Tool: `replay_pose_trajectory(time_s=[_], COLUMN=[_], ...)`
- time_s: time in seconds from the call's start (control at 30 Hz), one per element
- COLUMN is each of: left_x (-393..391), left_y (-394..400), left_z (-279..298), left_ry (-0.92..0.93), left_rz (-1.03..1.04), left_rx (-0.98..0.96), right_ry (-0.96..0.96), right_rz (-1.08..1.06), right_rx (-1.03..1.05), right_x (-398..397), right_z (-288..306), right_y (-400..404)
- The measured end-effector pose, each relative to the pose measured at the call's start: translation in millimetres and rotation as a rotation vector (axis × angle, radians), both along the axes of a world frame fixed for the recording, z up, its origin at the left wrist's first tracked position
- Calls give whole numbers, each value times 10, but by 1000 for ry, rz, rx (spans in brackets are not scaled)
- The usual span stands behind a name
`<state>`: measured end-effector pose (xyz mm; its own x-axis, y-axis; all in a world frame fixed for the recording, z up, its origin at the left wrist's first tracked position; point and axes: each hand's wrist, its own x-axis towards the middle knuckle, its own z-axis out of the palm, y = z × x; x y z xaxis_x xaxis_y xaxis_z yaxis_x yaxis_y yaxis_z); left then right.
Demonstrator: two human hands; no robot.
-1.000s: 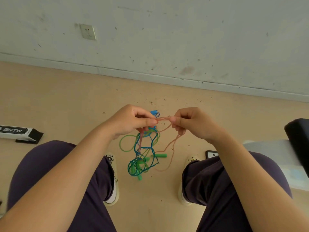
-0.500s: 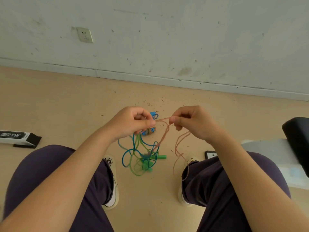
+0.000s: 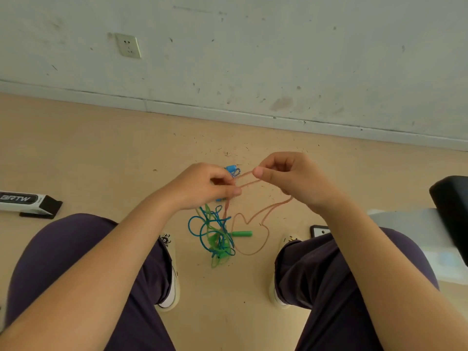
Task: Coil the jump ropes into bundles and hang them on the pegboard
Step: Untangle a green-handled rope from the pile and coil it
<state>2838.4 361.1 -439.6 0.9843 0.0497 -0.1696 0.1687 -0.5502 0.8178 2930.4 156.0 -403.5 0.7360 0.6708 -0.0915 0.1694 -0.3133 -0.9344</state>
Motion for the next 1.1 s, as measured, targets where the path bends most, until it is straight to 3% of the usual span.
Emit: replay_pose_trajectory(time_s=[0.17,0.3,0.37,0.53,0.67,0.77,0.93,1.1], left_x=[-37,-58,-59,-57,-26,-25,-43,-41], left_y=[285,336,316,167,149,184,134,123], left_z=[10,42,52,-36,-80,-70,-51,-34], left_ry=[78,-18,-25,5,-27,-58,65,42], left_rz=[21,124,134,70,95,130,77,84], left_rx=[200,149,78,121,48,-44,-164,-151], right_ry=[-257,-263,-268,-119,-164,-88,33,40], right_rz=[33,112,93,99,184,176,183,175], right_rx=[-391,-624,-591,-442,-492,-445,-342,-401], right_x=[174,220,217,118,43,39,18,18], right_z=[30,-3,-20,-61,-77,-78,-108,-77], right_y=[-197,-268,-259,-149,-53,-58,-51,-24])
